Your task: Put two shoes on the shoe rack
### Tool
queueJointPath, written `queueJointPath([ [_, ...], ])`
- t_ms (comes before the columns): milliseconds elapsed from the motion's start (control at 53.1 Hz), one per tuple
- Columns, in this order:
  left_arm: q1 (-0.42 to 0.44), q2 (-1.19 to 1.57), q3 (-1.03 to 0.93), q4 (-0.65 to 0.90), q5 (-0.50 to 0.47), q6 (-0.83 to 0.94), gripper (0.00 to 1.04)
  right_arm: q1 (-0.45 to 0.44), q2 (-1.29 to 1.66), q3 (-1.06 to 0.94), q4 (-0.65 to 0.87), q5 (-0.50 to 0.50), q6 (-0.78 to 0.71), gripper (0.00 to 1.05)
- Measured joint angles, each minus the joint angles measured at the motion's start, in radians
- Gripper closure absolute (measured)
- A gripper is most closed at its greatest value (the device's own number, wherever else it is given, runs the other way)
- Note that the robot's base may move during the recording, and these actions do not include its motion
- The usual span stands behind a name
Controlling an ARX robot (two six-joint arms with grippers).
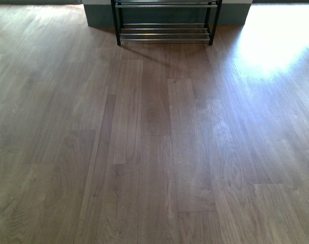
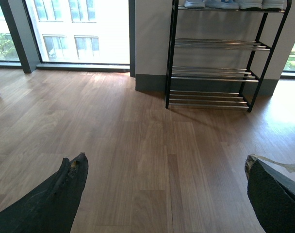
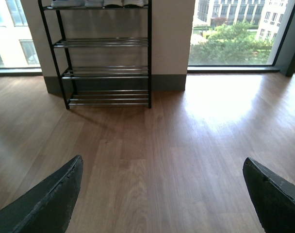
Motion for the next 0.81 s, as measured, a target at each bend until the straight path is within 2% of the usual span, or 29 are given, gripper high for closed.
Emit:
queueJointPath([
  [809, 0.0, 0.0, 0.0, 0.0, 0.0, 0.0, 0.09, 0.0, 0.0, 0.0, 0.0, 0.0, 0.0, 0.09],
])
